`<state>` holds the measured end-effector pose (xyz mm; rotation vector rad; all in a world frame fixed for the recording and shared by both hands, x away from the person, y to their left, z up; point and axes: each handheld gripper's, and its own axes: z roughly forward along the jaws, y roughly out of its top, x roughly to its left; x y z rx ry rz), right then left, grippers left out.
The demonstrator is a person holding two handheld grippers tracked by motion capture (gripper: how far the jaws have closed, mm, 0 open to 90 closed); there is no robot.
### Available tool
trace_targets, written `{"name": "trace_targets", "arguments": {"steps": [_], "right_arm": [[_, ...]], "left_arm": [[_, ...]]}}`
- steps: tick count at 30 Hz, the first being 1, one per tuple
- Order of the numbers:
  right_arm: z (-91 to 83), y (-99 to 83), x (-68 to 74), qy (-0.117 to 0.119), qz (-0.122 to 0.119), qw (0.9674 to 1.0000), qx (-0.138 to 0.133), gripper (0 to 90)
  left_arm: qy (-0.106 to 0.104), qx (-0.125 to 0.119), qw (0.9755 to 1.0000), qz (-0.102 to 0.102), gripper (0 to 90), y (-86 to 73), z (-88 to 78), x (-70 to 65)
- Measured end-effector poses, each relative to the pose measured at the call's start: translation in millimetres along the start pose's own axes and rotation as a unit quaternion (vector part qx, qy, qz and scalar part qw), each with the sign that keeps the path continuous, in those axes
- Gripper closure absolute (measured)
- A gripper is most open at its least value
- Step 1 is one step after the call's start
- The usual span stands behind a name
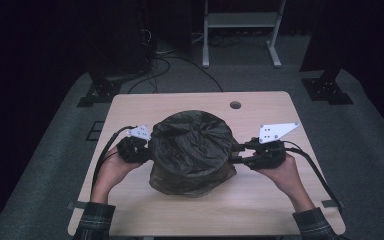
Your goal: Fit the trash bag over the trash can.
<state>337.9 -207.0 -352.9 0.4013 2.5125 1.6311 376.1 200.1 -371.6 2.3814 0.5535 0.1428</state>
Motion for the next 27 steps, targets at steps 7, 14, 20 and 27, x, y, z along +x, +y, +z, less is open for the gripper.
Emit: {"name": "trace_targets", "arguments": {"steps": [7,14,20,27], "right_arm": [[-0.7,-0.7,1.9,0.009,-0.002,0.9999,0.005,90.0],[9.6,-21.7,6.5,0.021,0.004,0.9980,0.060,90.0],[27.2,-42.9,1.8,0.037,0.025,0.9945,0.095,90.0],[39.4,-52.0,5.7,0.046,0.026,0.9909,0.124,90.0]], "left_arm": [[-0.003,-0.006,1.0000,-0.002,90.0,-2.0,-1.7,1.0],[-0.010,0.007,0.9999,-0.012,90.0,-9.4,5.0,3.6],[-0.021,0.004,0.9996,-0.020,90.0,-14.1,8.0,4.7],[-0.034,0.004,0.9993,-0.015,90.0,-17.1,8.1,0.9]]}}
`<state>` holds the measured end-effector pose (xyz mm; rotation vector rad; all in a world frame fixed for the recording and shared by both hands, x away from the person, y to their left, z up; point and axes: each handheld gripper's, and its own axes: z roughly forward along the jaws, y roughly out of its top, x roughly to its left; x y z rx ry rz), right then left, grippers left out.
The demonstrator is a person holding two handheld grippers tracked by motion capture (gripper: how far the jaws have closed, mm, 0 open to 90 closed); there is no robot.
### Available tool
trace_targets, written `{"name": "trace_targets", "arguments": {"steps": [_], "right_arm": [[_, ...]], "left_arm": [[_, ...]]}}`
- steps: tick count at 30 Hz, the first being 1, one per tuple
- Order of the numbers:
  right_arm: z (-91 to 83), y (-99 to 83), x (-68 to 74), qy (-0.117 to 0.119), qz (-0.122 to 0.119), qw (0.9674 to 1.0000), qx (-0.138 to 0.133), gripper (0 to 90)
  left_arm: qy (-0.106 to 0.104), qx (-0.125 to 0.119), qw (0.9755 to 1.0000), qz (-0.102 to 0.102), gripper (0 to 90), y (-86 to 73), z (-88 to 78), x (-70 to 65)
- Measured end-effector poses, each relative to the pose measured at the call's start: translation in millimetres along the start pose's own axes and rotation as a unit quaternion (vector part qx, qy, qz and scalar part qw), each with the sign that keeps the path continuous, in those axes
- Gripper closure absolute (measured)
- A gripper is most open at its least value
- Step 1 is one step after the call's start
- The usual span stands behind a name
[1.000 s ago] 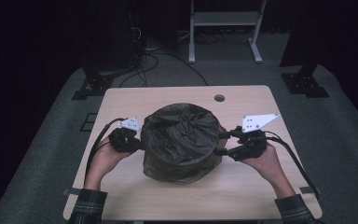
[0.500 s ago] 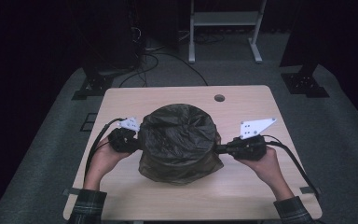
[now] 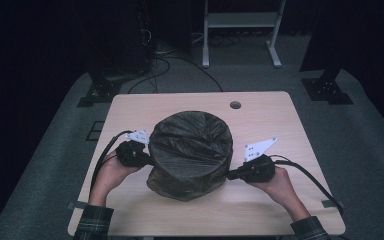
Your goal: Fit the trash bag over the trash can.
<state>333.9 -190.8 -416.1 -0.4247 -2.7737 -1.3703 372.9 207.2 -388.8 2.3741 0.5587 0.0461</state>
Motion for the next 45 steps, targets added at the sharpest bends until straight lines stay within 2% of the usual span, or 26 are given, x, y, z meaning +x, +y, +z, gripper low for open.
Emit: {"name": "trace_targets", "arguments": {"steps": [4,10,16,17,19,21,23,25,27,28,30,31,35,39,42,45], "right_arm": [[8.5,-3.1,0.8,0.005,0.004,0.9999,0.015,90.0],[13.7,-4.8,-0.1,0.004,0.004,0.9996,0.029,90.0],[18.1,-7.0,-0.9,0.001,0.007,0.9990,0.044,90.0],[19.3,-7.6,-1.4,0.002,0.007,0.9990,0.045,90.0],[21.5,-8.4,-1.0,0.001,0.007,0.9986,0.052,90.0],[24.5,-10.0,-0.4,-0.002,0.008,0.9977,0.067,90.0],[28.2,-13.4,-1.4,-0.007,0.007,0.9968,0.080,90.0],[28.2,-15.6,-3.3,-0.011,0.010,0.9967,0.079,90.0],[25.9,-15.1,-3.7,-0.013,0.012,0.9969,0.077,90.0],[24.4,-14.3,-3.5,-0.016,0.007,0.9972,0.072,89.0],[20.3,-12.0,-3.4,-0.022,0.010,0.9979,0.061,69.6],[17.9,-11.0,-4.5,-0.021,0.015,0.9981,0.055,65.6],[5.5,-6.5,-5.4,-0.035,0.022,0.9987,0.031,40.3],[-9.9,-1.4,-4.0,-0.062,0.026,0.9977,0.005,12.7],[-21.6,0.9,-4.2,-0.072,0.026,0.9970,-0.014,10.0],[-31.8,3.8,-3.7,-0.085,0.025,0.9955,-0.032,10.0]], "left_arm": [[-0.009,0.002,0.9999,-0.005,90.0,-2.8,1.8,1.0],[-0.002,0.028,0.9996,-0.005,90.0,-6.2,4.0,3.1],[0.001,0.038,0.9992,-0.009,90.0,-7.7,7.0,4.2],[0.006,0.046,0.9989,-0.007,90.0,-7.9,7.2,4.3],[0.005,0.064,0.9979,-0.005,90.0,-9.2,9.3,4.6],[0.013,0.081,0.9966,-0.009,90.0,-11.6,13.7,4.8],[0.012,0.093,0.9955,-0.005,90.0,-14.2,15.8,7.7],[0.015,0.090,0.9958,-0.005,90.0,-15.5,15.4,9.2],[0.011,0.074,0.9971,-0.013,90.0,-16.1,13.1,9.4],[0.007,0.062,0.9978,-0.021,84.6,-16.4,12.0,8.4],[0.011,0.050,0.9985,-0.021,71.0,-16.6,7.5,7.1],[0.015,0.040,0.9989,-0.019,64.2,-17.1,5.2,6.0],[0.042,0.014,0.9989,-0.014,35.5,-20.0,-8.1,2.9],[0.057,-0.010,0.9983,-0.011,14.3,-28.5,-20.2,-3.7],[0.072,-0.019,0.9972,-0.011,3.3,-38.2,-24.6,-7.9],[0.081,-0.015,0.9965,-0.010,1.3,-49.1,-26.3,-11.4]]}}
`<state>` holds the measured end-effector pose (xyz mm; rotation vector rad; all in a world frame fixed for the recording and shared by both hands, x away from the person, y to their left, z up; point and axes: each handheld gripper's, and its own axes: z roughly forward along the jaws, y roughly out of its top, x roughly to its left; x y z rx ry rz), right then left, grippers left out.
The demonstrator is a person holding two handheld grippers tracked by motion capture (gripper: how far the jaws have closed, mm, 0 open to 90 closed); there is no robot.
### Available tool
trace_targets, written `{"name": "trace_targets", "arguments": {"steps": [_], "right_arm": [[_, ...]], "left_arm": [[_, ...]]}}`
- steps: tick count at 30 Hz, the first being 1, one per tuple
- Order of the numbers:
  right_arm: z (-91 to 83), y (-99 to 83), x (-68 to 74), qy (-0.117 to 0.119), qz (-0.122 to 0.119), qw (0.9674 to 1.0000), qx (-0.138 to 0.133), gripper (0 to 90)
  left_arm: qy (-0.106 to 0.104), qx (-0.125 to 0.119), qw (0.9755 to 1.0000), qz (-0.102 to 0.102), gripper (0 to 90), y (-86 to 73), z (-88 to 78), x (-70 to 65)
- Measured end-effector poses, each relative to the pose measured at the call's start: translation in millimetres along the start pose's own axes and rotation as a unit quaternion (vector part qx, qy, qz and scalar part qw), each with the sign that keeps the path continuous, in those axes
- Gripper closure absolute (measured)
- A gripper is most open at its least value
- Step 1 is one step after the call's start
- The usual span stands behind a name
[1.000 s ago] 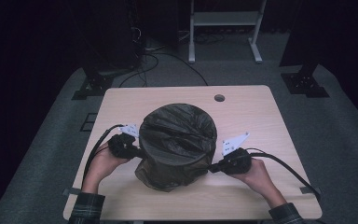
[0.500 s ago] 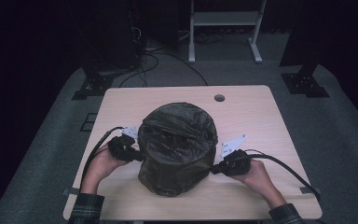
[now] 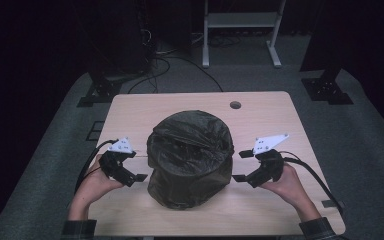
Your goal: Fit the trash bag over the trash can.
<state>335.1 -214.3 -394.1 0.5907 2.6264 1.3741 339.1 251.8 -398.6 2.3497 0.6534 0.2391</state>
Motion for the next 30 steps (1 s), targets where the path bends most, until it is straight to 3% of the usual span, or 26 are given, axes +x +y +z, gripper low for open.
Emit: {"name": "trace_targets", "arguments": {"steps": [8,13,18,25,30], "right_arm": [[-23.1,11.8,-0.4,-0.022,-0.010,0.9993,-0.028,9.8],[-36.2,29.0,4.5,-0.035,-0.024,0.9984,-0.038,9.8],[-46.4,48.9,7.5,-0.032,-0.034,0.9975,-0.052,9.8],[-49.5,77.9,12.8,-0.022,-0.051,0.9969,-0.057,9.8],[-46.2,101.7,15.4,-0.005,-0.065,0.9965,-0.054,9.8]], "left_arm": [[0.024,0.017,0.9995,0.007,0.0,-33.3,9.6,-10.6],[0.028,0.036,0.9989,0.005,0.0,-48.6,21.2,-15.0],[0.031,0.063,0.9975,0.009,0.0,-60.2,37.9,-18.3],[0.013,0.016,0.9998,0.000,0.0,-65.6,43.7,-17.8],[0.008,-0.016,0.9998,0.003,0.0,-71.3,45.2,-18.1]]}}
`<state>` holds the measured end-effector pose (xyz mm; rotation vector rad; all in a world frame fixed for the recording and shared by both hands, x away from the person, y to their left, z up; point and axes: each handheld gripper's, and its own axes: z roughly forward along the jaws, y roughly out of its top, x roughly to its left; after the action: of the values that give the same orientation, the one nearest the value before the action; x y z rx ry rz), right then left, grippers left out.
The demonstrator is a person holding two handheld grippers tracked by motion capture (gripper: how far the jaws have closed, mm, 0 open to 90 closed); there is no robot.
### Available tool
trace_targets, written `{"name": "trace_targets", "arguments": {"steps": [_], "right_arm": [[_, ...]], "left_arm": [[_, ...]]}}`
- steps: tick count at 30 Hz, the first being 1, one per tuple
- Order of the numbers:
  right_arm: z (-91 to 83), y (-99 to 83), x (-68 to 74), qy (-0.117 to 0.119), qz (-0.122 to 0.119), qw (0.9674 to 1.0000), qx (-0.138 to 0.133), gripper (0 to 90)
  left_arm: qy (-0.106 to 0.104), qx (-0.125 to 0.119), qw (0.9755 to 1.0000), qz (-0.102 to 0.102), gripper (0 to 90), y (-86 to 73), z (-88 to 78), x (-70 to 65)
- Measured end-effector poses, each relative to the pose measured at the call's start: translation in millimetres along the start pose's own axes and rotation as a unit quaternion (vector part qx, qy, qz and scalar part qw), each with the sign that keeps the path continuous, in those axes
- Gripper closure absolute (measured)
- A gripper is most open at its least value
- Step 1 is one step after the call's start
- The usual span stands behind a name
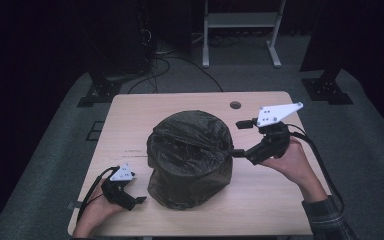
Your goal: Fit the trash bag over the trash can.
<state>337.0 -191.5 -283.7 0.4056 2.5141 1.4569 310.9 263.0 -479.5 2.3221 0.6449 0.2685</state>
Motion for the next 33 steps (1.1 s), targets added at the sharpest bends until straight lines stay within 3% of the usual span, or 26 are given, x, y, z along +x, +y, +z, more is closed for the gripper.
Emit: {"name": "trace_targets", "arguments": {"steps": [3,9,17,23,33], "right_arm": [[7.7,13.0,-0.4,0.014,-0.008,0.9999,0.002,9.8],[34.2,27.9,-1.6,0.022,-0.017,0.9988,0.041,10.0],[75.4,29.2,-3.5,0.027,-0.027,0.9935,0.107,10.2],[87.0,25.9,-6.3,0.033,-0.023,0.9894,0.140,12.2],[97.0,34.3,-5.2,0.031,-0.030,0.9723,0.230,11.3]], "left_arm": [[-0.001,-0.023,0.9997,0.001,0.0,-4.1,1.2,0.3],[0.001,-0.023,0.9997,-0.001,0.0,-3.8,1.6,-0.3],[0.000,-0.023,0.9997,-0.001,0.0,-3.8,1.6,-0.3],[0.000,-0.023,0.9997,-0.001,0.0,-3.8,1.6,-0.3],[0.000,-0.023,0.9997,-0.001,0.0,-3.7,1.7,-0.2]]}}
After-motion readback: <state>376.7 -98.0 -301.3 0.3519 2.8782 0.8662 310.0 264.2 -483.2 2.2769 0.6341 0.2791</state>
